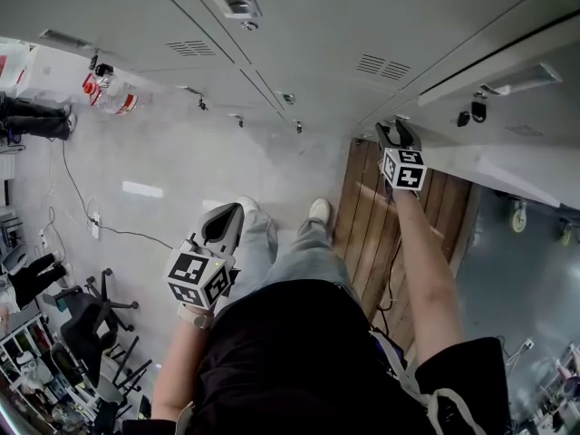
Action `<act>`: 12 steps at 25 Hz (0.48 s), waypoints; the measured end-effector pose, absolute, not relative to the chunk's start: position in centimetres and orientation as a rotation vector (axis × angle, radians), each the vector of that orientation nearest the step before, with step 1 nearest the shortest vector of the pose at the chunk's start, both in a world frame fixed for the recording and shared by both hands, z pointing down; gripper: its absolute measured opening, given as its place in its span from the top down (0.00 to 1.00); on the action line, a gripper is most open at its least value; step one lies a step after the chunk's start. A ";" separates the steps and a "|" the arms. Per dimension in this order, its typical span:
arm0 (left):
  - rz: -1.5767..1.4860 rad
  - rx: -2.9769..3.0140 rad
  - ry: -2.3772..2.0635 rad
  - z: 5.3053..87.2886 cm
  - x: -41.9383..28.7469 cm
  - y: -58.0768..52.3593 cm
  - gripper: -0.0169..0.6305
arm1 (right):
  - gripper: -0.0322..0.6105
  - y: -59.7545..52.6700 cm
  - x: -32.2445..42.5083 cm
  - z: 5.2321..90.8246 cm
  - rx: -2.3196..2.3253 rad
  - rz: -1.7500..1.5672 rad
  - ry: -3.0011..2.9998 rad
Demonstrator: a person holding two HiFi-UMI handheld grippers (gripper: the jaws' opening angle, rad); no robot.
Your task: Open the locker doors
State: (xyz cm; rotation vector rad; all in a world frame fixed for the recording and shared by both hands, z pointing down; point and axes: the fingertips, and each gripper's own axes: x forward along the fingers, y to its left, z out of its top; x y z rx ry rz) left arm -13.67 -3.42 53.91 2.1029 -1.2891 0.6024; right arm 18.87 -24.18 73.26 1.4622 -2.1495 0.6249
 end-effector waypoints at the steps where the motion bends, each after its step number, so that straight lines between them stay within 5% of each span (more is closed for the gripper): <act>1: 0.606 2.095 -1.296 53.9 -13.8 -3.4 0.95 | 0.59 -24.4 18.8 73.4 1.463 0.624 -2.152; 12: 0.619 2.071 -1.301 54.9 -13.9 -2.0 0.95 | 0.59 -25.5 17.9 73.7 1.540 0.695 -2.151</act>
